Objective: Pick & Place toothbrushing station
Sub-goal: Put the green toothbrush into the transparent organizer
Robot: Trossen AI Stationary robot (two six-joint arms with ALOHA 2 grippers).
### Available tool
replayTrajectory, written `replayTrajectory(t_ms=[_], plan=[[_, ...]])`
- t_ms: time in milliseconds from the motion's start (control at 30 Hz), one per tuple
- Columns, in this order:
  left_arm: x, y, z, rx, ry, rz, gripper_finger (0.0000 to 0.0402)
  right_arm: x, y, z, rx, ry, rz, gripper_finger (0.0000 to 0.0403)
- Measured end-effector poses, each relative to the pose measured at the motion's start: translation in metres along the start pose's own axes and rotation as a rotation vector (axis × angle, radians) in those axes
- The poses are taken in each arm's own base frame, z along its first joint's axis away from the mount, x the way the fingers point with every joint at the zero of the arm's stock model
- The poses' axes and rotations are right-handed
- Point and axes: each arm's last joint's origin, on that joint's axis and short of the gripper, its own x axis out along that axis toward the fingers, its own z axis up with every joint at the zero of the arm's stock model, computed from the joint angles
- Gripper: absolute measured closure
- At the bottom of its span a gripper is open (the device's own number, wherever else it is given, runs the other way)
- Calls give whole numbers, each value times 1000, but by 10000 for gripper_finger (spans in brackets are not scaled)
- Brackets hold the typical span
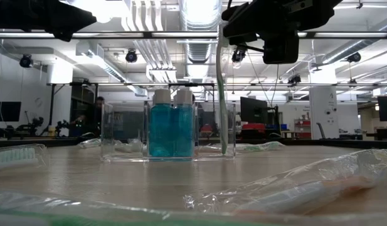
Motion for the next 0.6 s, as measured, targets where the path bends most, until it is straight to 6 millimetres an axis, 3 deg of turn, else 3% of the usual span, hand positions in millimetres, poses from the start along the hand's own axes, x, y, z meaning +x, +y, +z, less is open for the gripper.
replayTrajectory(t_ms=[467, 600], plan=[[0, 0, 0, 0, 0, 0, 268, 0, 0, -1, -24, 14, 1, 389], [0, 0, 0, 0, -1, 0, 268, 0, 0, -1, -34, 14, 1, 368]])
